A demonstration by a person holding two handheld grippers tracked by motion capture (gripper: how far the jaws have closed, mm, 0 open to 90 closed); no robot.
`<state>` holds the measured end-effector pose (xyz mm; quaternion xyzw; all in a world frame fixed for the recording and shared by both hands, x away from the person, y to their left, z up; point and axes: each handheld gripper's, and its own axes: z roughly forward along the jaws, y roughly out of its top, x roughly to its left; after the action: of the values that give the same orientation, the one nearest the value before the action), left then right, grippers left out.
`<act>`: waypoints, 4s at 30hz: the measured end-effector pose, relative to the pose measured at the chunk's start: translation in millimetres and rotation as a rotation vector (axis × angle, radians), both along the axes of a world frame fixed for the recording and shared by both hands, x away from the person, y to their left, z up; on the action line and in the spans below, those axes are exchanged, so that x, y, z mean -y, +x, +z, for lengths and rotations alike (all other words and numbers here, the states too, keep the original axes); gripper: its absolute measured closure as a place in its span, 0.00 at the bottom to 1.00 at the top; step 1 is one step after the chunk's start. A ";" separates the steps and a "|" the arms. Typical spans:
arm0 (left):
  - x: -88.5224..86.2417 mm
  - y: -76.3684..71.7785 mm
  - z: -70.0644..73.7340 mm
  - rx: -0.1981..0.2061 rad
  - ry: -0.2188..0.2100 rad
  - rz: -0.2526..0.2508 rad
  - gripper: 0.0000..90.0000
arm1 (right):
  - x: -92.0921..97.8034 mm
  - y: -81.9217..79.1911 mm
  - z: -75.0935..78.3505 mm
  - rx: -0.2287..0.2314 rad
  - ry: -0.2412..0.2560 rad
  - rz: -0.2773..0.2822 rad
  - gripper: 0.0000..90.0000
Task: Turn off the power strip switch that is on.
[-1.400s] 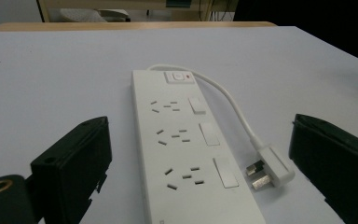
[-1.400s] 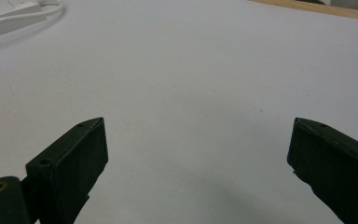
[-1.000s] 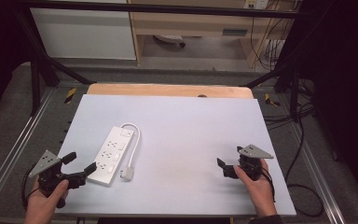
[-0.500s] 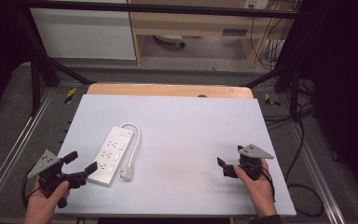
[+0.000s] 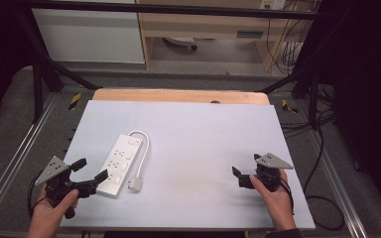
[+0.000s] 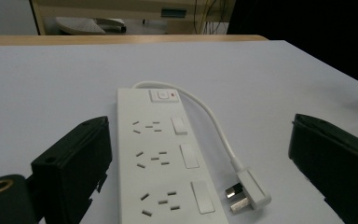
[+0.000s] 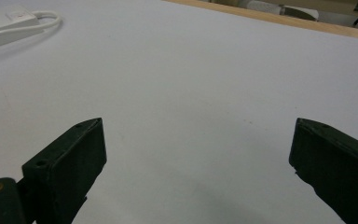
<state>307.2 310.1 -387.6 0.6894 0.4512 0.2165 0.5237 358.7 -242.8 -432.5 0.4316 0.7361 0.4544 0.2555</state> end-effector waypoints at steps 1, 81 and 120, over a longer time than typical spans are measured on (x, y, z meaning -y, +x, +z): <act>0.0 0.0 0.0 0.000 0.000 0.000 0.07 | 0.1 -0.2 0.2 0.002 -0.001 0.001 0.05; 27.6 64.4 52.6 0.003 0.095 -0.058 0.07 | 6.2 0.7 1.1 -0.008 0.016 -0.016 0.04; 58.7 98.1 38.0 -0.044 0.117 -0.040 0.31 | 10.0 3.0 0.8 -0.014 0.018 -0.020 0.04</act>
<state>405.3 251.4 -349.6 0.7323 0.4354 0.2166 0.4767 361.8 -252.9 -431.7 0.4445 0.7292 0.4556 0.2511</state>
